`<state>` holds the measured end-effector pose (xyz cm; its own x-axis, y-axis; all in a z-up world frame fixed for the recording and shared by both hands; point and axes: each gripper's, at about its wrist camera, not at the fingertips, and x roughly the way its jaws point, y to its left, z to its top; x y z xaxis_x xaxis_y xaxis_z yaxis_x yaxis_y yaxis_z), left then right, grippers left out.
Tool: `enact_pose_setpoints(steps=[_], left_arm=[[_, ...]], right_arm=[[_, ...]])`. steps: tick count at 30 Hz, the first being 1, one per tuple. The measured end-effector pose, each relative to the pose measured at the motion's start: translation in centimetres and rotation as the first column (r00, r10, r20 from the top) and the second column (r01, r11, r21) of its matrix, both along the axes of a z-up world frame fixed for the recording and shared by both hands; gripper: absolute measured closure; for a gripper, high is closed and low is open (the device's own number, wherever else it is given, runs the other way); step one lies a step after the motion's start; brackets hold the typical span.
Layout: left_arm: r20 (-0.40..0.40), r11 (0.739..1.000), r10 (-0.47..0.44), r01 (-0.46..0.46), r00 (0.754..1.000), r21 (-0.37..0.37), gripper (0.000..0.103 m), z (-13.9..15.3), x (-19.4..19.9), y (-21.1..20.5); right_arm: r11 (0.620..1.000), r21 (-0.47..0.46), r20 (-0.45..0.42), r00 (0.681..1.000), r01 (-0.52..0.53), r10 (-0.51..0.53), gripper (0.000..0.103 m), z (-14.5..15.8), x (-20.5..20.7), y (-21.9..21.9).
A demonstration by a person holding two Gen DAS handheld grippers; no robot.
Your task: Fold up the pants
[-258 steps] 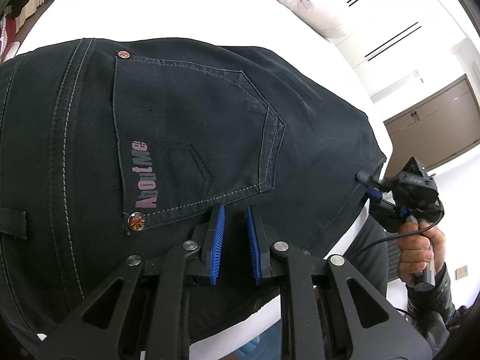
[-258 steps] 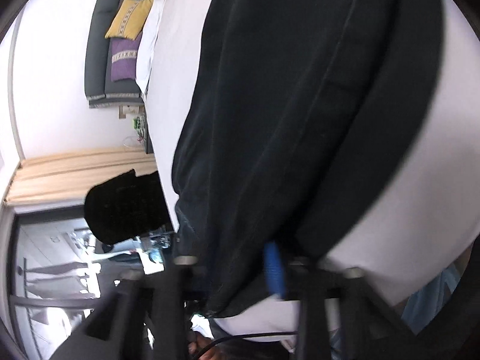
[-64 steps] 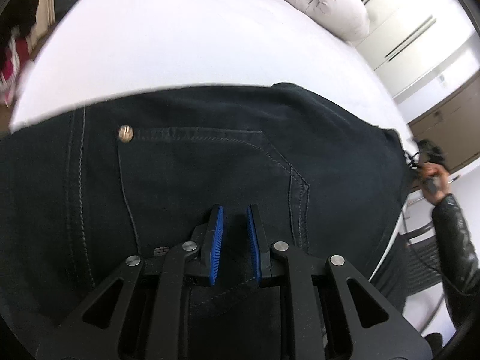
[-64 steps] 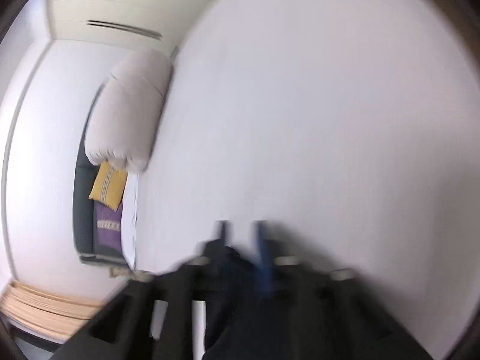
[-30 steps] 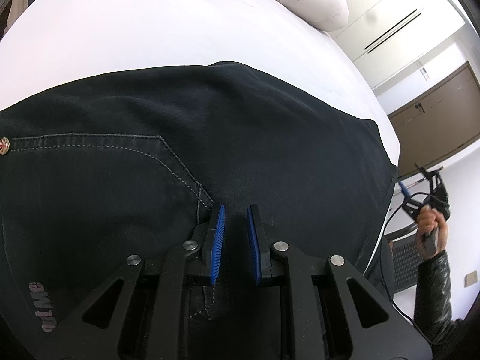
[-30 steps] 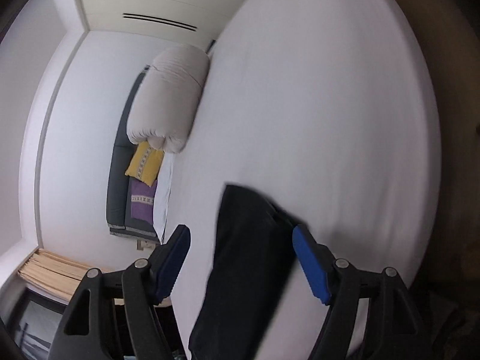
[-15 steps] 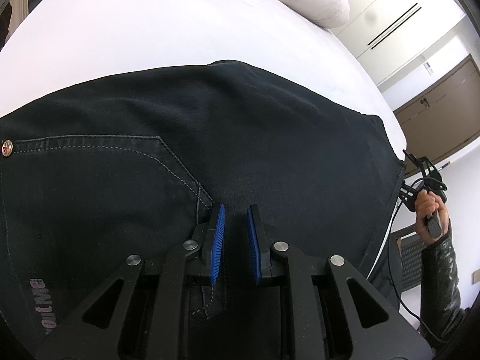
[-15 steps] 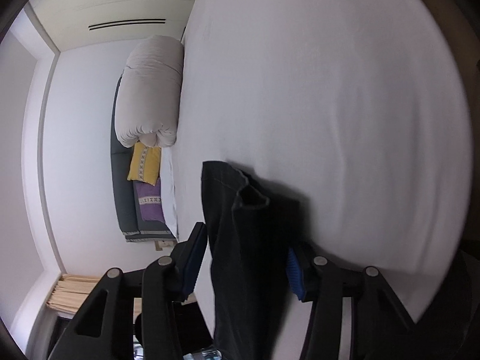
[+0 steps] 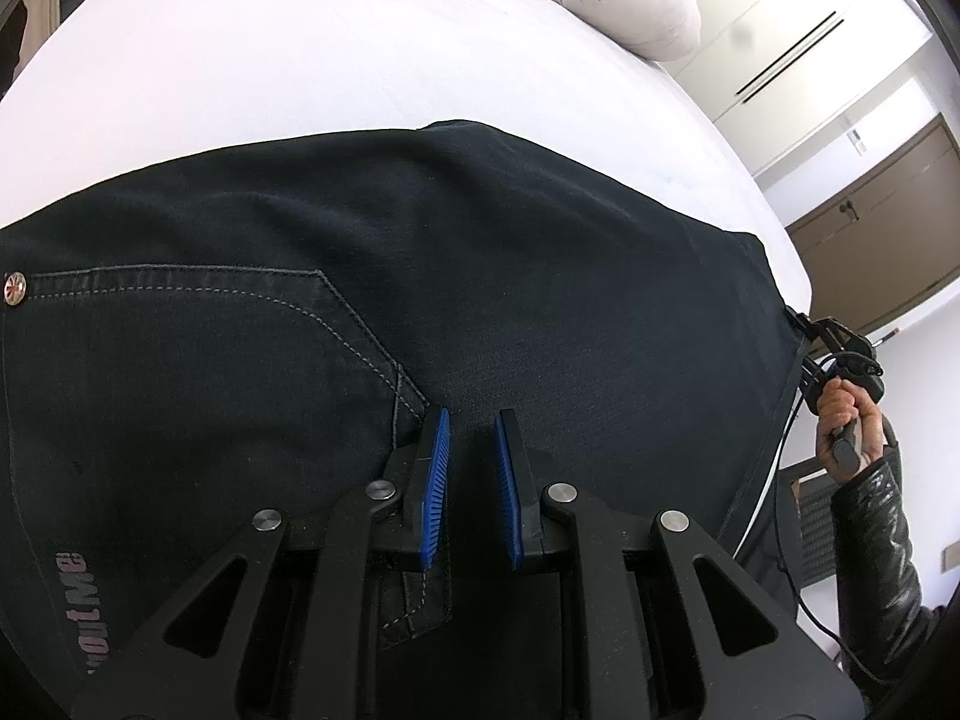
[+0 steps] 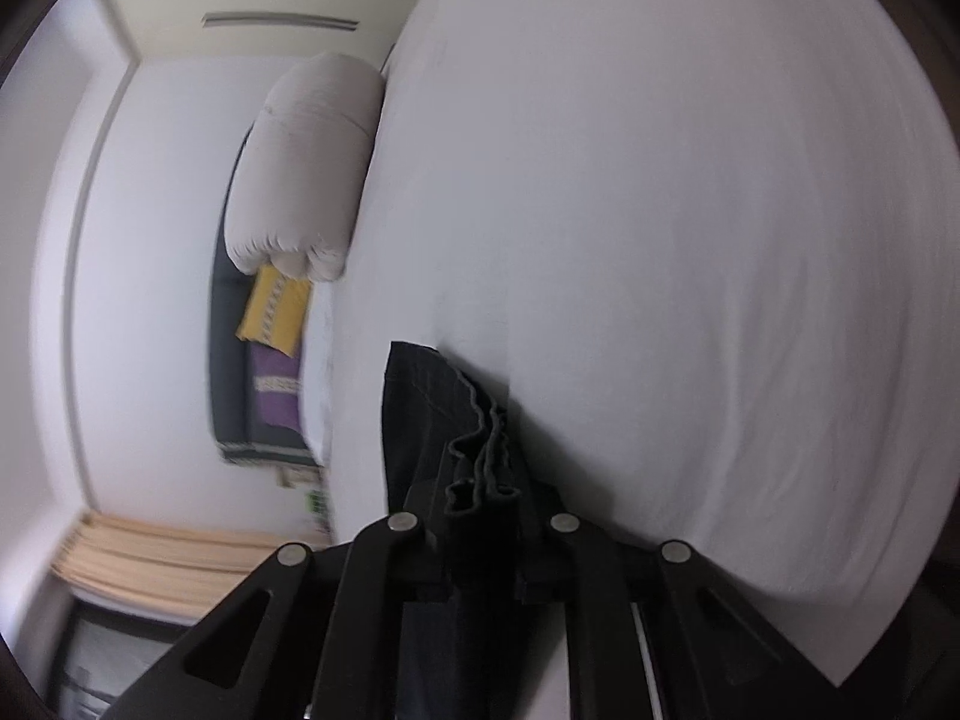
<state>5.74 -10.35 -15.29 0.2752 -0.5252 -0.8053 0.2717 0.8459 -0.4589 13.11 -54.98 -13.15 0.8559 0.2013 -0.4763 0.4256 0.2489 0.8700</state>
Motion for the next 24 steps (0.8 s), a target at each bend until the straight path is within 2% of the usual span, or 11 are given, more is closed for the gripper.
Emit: enact_pose_setpoints(steps=[5, 8, 10, 11, 12, 13, 14, 16, 18, 20, 24], left_arm=[[-0.016, 1.000, 0.009, -0.010, 1.000, -0.022, 0.087, -0.1, 0.3, 0.7], [-0.032, 0.999, 0.035, -0.036, 0.999, -0.024, 0.087, 0.4, 0.6, 0.9], [-0.035, 0.999, 0.041, -0.042, 0.999, -0.028, 0.084, 1.0, 0.7, 0.6], [-0.035, 0.998, 0.035, -0.036, 0.999, -0.047, 0.079, 1.4, 0.8, 0.3], [-0.034, 0.998, 0.032, -0.034, 0.999, -0.061, 0.053, 1.8, 0.8, -0.1], [-0.032, 0.997, 0.032, -0.034, 0.999, -0.076, 0.016, 2.1, 0.9, -0.4], [-0.029, 0.994, 0.030, -0.033, 0.999, -0.106, 0.003, 2.3, 0.9, -0.6], [-0.052, 0.983, 0.004, -0.014, 0.999, -0.185, 0.000, 2.3, 1.1, -1.3], [-0.094, 0.979, -0.005, -0.014, 0.996, -0.202, 0.000, 1.7, 1.4, -1.7], [-0.134, 0.970, 0.000, -0.033, 0.991, -0.240, 0.000, 1.0, 1.7, -1.5], [-0.177, 0.948, 0.014, -0.069, 0.984, -0.310, 0.000, 0.8, 2.7, -1.1]], right_arm=[[0.982, -0.173, -0.031, 0.997, -0.080, 0.076, 0.090, 3.6, 1.0, 2.1], [0.919, -0.350, -0.059, 0.983, -0.182, 0.173, 0.090, 7.5, 1.9, 5.3], [0.797, -0.527, -0.109, 0.953, -0.295, 0.281, 0.090, 10.6, 2.8, 10.0], [0.700, -0.615, -0.152, 0.926, -0.363, 0.346, 0.090, 11.6, 3.2, 13.4], [0.627, -0.665, -0.186, 0.903, -0.406, 0.388, 0.090, 11.9, 3.3, 15.8], [0.504, -0.726, -0.241, 0.859, -0.468, 0.451, 0.090, 11.9, 3.5, 19.5], [0.419, -0.755, -0.284, 0.828, -0.504, 0.484, 0.090, 11.5, 3.5, 22.0], [0.218, -0.785, -0.405, 0.747, -0.580, 0.527, 0.090, 9.2, 3.5, 27.5], [0.085, -0.781, -0.507, 0.707, -0.619, 0.492, 0.090, 6.2, 3.6, 30.4], [0.052, -0.784, -0.531, 0.712, -0.618, 0.459, 0.089, 4.9, 3.4, 31.4], [0.050, -0.802, -0.521, 0.738, -0.595, 0.429, 0.089, 5.3, 3.0, 31.4]])
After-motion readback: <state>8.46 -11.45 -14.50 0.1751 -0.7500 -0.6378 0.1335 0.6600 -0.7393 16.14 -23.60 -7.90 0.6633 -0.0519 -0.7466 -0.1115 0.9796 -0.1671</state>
